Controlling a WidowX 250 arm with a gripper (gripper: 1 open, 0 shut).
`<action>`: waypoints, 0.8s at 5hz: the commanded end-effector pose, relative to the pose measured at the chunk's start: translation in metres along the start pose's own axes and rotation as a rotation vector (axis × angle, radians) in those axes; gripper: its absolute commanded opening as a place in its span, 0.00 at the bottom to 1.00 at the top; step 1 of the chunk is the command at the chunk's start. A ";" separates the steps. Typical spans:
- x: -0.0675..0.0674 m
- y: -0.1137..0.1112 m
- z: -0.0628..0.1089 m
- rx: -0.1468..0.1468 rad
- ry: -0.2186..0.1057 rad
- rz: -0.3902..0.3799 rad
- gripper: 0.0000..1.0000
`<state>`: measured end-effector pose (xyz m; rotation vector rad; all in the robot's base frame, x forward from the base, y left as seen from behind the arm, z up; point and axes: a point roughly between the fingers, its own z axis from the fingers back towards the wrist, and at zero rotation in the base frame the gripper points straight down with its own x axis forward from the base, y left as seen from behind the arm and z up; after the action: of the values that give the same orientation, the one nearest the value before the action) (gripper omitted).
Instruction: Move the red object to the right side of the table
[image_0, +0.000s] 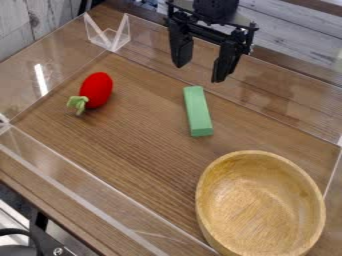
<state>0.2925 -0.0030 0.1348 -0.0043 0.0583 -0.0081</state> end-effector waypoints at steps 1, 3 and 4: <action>-0.006 0.004 -0.003 -0.001 0.035 -0.035 1.00; -0.019 0.057 -0.033 -0.004 0.025 0.038 1.00; -0.033 0.107 -0.031 0.000 -0.007 0.063 1.00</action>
<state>0.2538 0.1056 0.0869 -0.0234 0.1203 0.0734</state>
